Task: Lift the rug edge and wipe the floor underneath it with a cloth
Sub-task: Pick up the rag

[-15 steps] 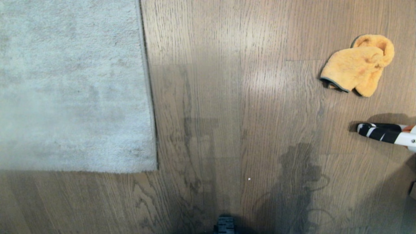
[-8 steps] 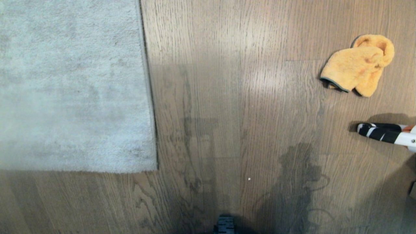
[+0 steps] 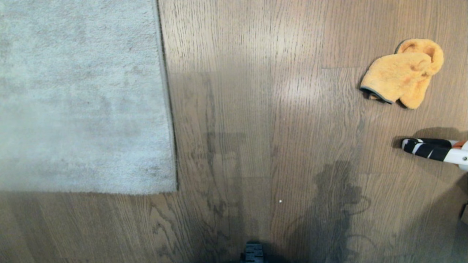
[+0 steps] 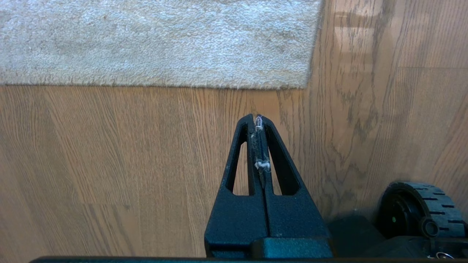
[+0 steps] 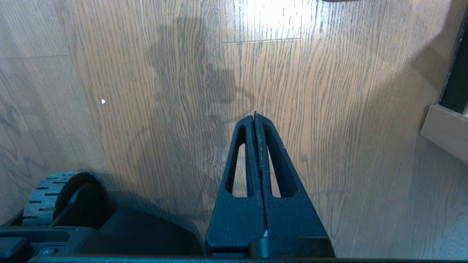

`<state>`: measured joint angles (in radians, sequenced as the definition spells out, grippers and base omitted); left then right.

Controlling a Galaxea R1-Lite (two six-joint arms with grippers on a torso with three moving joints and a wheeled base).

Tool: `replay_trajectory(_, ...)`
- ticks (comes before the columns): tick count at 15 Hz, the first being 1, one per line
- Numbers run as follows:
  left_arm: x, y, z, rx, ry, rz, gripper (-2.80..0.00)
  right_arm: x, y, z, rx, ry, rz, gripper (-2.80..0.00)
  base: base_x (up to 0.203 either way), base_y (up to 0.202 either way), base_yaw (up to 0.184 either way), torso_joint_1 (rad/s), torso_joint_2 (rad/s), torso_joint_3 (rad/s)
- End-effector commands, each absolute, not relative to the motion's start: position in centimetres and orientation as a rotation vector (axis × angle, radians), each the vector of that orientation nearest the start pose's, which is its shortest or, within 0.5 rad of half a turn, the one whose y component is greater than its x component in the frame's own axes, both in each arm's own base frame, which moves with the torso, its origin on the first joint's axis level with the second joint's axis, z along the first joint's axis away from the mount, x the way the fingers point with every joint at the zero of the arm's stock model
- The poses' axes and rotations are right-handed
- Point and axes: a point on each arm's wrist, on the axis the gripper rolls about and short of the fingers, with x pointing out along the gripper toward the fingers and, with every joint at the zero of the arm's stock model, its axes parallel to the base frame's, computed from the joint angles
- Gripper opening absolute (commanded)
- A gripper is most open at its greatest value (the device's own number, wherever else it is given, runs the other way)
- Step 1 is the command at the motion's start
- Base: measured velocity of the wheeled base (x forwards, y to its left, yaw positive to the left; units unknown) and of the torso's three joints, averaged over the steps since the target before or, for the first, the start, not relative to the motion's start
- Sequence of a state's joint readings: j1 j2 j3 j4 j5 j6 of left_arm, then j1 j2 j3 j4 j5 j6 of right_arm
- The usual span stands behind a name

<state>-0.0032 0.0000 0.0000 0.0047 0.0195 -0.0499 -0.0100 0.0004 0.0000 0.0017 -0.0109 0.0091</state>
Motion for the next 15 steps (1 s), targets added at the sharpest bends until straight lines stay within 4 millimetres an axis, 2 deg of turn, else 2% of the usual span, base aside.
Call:
replay_trajectory(1, -2.28, 0.05, 7.5, -0.051, 0.004, 0.017, -2.8, -2.28, 0.0, 7.53, 0.009, 0.001, -0.021, -2.8, 0.0, 0.0, 0.0, 0.0, 0.0, 0.0)
replay_trajectory(10, -2.28, 0.05, 7.5, -0.051, 0.004, 0.017, -2.8, -2.28, 0.0, 7.53, -0.012, 0.002, -0.023, -2.8, 0.0, 0.0, 0.0, 0.0, 0.0, 0.0)
replay_trajectory(15, -2.28, 0.05, 7.5, -0.051, 0.004, 0.017, -2.8, -2.36, 0.04, 7.77, -0.079, -0.002, 0.003, -2.8, 0.0, 0.0, 0.0, 0.0, 0.0, 0.0)
